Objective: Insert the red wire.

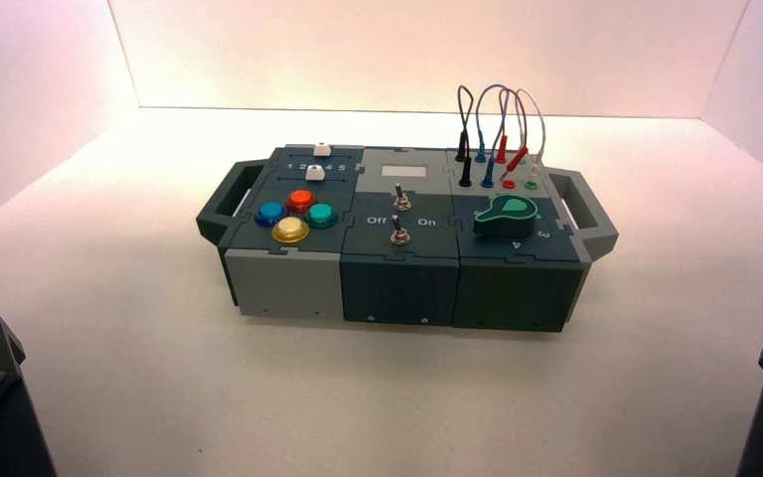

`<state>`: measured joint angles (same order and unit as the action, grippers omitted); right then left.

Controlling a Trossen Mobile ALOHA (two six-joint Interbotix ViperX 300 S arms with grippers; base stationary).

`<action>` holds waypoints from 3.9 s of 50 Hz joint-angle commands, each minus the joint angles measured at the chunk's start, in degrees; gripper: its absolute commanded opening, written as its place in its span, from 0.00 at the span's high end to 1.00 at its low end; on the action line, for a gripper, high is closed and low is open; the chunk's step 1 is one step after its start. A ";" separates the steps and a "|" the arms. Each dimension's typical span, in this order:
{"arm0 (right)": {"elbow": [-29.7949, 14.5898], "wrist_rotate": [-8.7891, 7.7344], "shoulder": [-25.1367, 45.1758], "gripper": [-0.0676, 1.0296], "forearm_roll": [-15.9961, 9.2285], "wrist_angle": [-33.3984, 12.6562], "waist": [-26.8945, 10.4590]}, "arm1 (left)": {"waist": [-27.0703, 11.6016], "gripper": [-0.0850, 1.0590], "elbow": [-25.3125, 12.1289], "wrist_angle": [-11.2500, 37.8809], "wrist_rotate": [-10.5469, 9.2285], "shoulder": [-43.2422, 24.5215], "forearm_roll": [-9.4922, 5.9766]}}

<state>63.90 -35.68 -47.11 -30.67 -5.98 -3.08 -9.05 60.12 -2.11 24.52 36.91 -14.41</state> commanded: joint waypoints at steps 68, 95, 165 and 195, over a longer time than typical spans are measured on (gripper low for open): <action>-12.48 12.39 10.28 0.57 0.53 -43.77 -0.44 | -9.49 0.95 -16.44 42.10 -3.08 0.18 -2.11; -17.93 38.06 17.93 0.57 22.59 -39.38 -19.25 | -9.49 0.95 -20.48 46.85 -13.18 -6.59 -2.46; -12.22 42.63 36.74 0.56 12.57 -19.69 -20.65 | -15.82 0.95 -20.30 52.56 -10.81 -6.33 -12.92; -15.64 42.63 35.60 0.56 16.35 -21.36 -20.57 | -15.82 0.95 -19.51 52.47 -10.37 -4.48 -12.92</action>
<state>50.36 6.94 -10.81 -15.12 -27.07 -23.64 -24.79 41.22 50.63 13.97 31.38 -27.07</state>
